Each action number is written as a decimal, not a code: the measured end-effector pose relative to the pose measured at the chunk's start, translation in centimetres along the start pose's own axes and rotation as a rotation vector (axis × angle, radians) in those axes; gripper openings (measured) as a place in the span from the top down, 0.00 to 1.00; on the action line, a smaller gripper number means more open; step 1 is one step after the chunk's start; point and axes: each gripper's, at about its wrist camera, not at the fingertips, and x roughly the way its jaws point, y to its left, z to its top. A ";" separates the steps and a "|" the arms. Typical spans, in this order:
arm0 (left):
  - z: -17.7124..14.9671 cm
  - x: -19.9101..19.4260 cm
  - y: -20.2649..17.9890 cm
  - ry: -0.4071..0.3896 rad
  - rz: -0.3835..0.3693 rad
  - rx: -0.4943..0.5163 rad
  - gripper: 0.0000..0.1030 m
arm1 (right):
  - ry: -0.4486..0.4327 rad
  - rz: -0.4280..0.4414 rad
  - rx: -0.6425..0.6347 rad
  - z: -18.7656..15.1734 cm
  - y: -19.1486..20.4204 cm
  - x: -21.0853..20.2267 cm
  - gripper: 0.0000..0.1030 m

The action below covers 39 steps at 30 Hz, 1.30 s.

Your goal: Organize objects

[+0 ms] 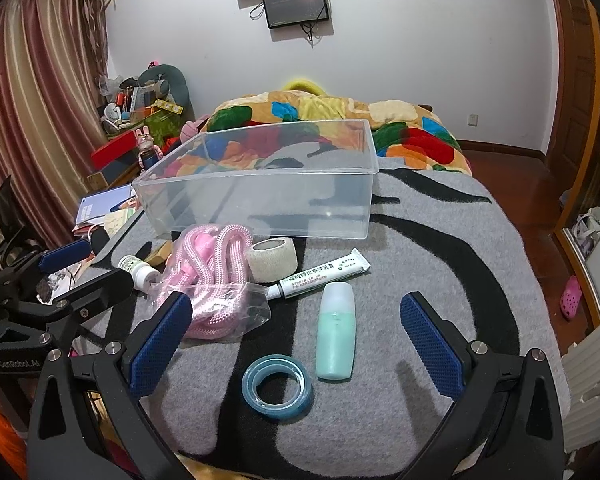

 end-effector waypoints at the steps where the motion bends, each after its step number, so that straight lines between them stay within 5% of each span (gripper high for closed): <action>1: 0.0 0.0 0.0 0.000 0.000 0.000 0.00 | 0.001 0.001 0.000 -0.1 0.0 0.0 0.00; 39: -0.1 0.0 -0.2 0.001 -0.009 0.004 0.00 | 0.000 0.003 -0.002 -0.1 0.2 -0.1 0.00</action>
